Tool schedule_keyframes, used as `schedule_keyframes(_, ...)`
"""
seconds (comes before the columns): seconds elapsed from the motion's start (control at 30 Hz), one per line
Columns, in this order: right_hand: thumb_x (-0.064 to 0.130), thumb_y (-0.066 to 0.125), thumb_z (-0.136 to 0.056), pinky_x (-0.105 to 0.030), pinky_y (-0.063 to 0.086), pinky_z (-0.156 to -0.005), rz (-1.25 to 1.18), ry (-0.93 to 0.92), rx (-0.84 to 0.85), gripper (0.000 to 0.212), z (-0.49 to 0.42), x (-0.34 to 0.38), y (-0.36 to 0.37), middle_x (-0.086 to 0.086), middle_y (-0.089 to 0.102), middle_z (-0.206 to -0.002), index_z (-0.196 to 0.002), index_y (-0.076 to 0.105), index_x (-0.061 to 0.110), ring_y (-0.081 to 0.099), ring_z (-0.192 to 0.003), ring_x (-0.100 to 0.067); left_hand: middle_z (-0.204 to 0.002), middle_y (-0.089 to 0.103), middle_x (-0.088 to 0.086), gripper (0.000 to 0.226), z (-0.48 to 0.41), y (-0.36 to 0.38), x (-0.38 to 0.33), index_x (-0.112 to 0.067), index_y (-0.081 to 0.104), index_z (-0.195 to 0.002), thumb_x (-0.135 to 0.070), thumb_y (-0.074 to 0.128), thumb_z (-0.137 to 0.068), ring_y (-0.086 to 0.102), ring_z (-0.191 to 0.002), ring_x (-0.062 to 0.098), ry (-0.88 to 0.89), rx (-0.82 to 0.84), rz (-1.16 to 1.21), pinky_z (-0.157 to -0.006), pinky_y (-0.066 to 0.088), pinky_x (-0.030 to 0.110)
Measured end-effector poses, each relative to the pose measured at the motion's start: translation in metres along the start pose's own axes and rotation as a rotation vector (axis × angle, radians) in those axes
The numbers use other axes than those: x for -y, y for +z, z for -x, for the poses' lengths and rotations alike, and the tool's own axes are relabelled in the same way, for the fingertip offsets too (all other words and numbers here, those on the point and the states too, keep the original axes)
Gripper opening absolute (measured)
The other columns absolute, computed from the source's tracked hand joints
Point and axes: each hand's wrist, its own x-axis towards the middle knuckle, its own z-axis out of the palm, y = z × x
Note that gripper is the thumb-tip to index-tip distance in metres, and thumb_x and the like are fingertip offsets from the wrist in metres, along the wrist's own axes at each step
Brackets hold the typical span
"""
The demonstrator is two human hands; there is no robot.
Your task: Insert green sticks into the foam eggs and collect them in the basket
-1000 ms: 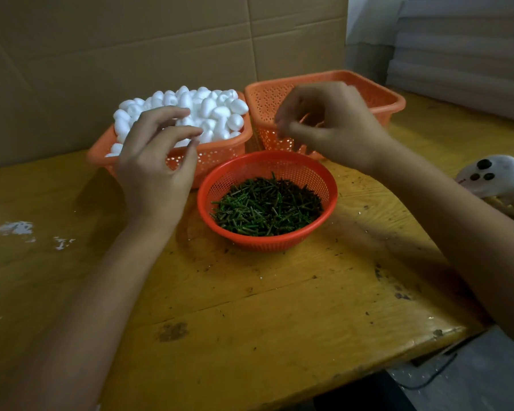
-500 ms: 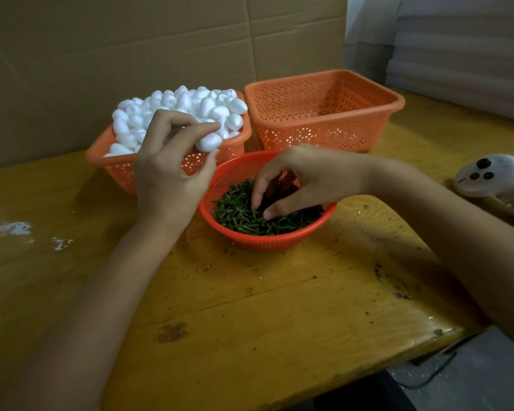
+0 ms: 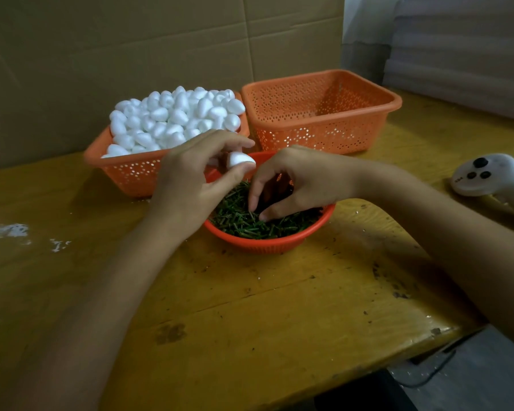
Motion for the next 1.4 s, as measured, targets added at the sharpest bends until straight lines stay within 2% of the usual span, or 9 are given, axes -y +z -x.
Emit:
schedule_keyframes(0.13, 0.027, 0.083, -0.087, -0.006, 0.043, -0.083, 0.016, 0.006, -0.006, 0.019, -0.0001, -0.0001, 0.0004, 0.018, 0.076, -0.099, -0.105, 0.08, 0.024, 0.067, -0.091, 0.01, -0.1, 0.072, -0.004, 0.03, -0.0007, 0.0015, 0.0002, -0.015, 0.076, -0.118, -0.015, 0.085, -0.089, 0.065, -0.088, 0.019, -0.054, 0.006, 0.053, -0.08, 0.056, 0.032)
schedule_keyframes(0.27, 0.026, 0.084, -0.087, -0.006, 0.042, -0.082, 0.019, -0.001, -0.008, 0.018, -0.0006, 0.0008, 0.0006, 0.018, 0.076, -0.1, -0.105, 0.08, 0.024, 0.066, -0.091, 0.01, -0.107, 0.075, 0.005, 0.026, -0.0003, 0.0025, -0.0025, -0.007, 0.077, -0.113, -0.003, 0.083, -0.088, 0.074, -0.097, 0.01, -0.071, 0.018, 0.112, -0.087, 0.062, 0.031)
schedule_keyframes(0.47, 0.027, 0.084, -0.087, -0.007, 0.042, -0.083, 0.023, 0.006, -0.006, 0.018, -0.0011, 0.0017, 0.0007, 0.017, 0.076, -0.1, -0.105, 0.08, 0.025, 0.067, -0.092, 0.008, -0.108, 0.075, 0.008, 0.021, -0.0006, 0.0014, -0.0048, -0.003, 0.08, -0.107, 0.004, 0.082, -0.087, 0.074, -0.101, 0.016, -0.014, 0.038, 0.077, -0.085, 0.064, 0.034)
schedule_keyframes(0.6, 0.027, 0.084, -0.086, -0.014, 0.049, -0.084, 0.017, 0.011, -0.009, 0.017, -0.0009, 0.0032, 0.0006, 0.013, 0.077, -0.095, -0.102, 0.081, 0.025, 0.07, -0.089, 0.002, -0.109, 0.077, 0.004, 0.023, -0.0001, 0.0011, -0.0017, -0.008, 0.081, -0.112, -0.007, 0.084, -0.089, 0.074, -0.097, 0.02, 0.005, 0.026, 0.003, -0.079, 0.061, 0.043)
schedule_keyframes(0.73, 0.025, 0.085, -0.085, -0.01, 0.047, -0.081, 0.002, 0.008, -0.015, 0.013, -0.0014, 0.0023, 0.0016, 0.016, 0.077, -0.09, -0.097, 0.081, 0.023, 0.07, -0.085, 0.003, -0.097, 0.076, 0.0, 0.036, 0.0004, 0.0016, -0.0004, -0.018, 0.073, -0.128, -0.032, 0.078, -0.095, 0.073, -0.086, 0.019, -0.045, 0.034, -0.009, -0.076, 0.06, 0.047)
schedule_keyframes(0.93, 0.022, 0.083, -0.086, -0.018, 0.051, -0.085, 0.02, 0.01, 0.006, 0.006, -0.0028, 0.0014, 0.0021, 0.018, 0.077, -0.087, -0.09, 0.08, 0.025, 0.071, -0.086, 0.002, -0.087, 0.065, -0.005, 0.038, 0.0004, 0.0014, 0.0005, -0.014, 0.06, -0.109, -0.05, 0.063, -0.098, 0.061, -0.072, 0.011, -0.081, 0.032, 0.002, -0.064, 0.052, 0.039)
schedule_keyframes(1.0, 0.021, 0.083, -0.086, -0.017, 0.05, -0.083, 0.014, 0.012, 0.006, 0.006, -0.0029, 0.001, 0.0026, 0.019, 0.077, -0.086, -0.09, 0.08, 0.025, 0.071, -0.085, 0.003, -0.081, 0.061, -0.006, 0.041, 0.0004, 0.0013, -0.0007, -0.015, 0.053, -0.105, -0.053, 0.067, -0.094, 0.058, -0.068, 0.013, -0.089, 0.035, 0.024, -0.06, 0.048, 0.033)
schedule_keyframes(1.17, 0.02, 0.083, -0.085, -0.011, 0.046, -0.078, 0.006, 0.015, 0.0, 0.01, -0.0034, 0.0006, 0.0029, 0.023, 0.075, -0.082, -0.087, 0.079, 0.028, 0.069, -0.081, 0.006, -0.078, 0.06, 0.002, 0.048, 0.0017, 0.0009, -0.0029, -0.009, 0.054, -0.101, -0.051, 0.073, -0.089, 0.058, -0.065, 0.021, -0.082, 0.027, 0.033, -0.058, 0.049, 0.042)
schedule_keyframes(1.4, 0.019, 0.083, -0.086, -0.02, 0.053, -0.085, -0.001, 0.016, 0.004, 0.007, -0.0024, 0.0011, 0.0025, 0.019, 0.077, -0.087, -0.091, 0.08, 0.023, 0.071, -0.085, 0.004, -0.08, 0.065, 0.006, 0.041, 0.0018, 0.0017, 0.0002, -0.009, 0.064, -0.1, -0.047, 0.076, -0.091, 0.061, -0.067, 0.026, -0.023, 0.009, 0.006, -0.06, 0.051, 0.047)
